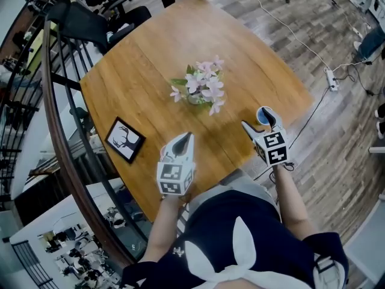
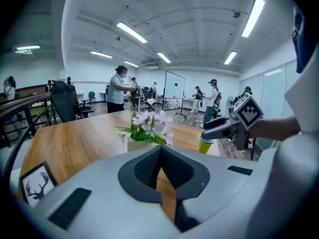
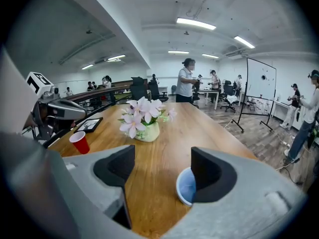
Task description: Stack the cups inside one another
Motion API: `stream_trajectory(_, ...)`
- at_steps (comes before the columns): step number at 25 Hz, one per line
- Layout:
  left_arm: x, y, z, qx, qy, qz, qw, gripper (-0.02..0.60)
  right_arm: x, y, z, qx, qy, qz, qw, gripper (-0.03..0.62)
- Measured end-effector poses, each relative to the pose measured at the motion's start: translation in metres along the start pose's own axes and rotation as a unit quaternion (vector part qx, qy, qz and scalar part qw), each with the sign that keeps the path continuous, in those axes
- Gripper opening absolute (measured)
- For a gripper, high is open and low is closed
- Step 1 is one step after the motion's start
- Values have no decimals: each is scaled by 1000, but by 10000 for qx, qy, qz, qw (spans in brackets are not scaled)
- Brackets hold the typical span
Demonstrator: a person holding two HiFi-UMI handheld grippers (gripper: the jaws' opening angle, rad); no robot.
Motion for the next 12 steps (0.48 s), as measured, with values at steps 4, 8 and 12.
stream_trajectory(4,6,14,-2,-59,63,179,9998,15,22,-5,13,-95,156,264,9995,348)
stream_trajectory(8,15,31,-9,-120,184,419,9989,15,47,-12,22,-153,327,568,9977,348)
stream_trajectory(12,27,49,-19,-141,300,713,9969,16,75,-21,30,-194,539,911,9942,348)
Point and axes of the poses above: the fingertips, and each gripper's own axes: y backward along the fingers, x to its left, z out of its top, the point moved 3 cm from there along y, backward along the fingers, and after that the axes turned 3 degrees about -x, right-handed, at the moved point
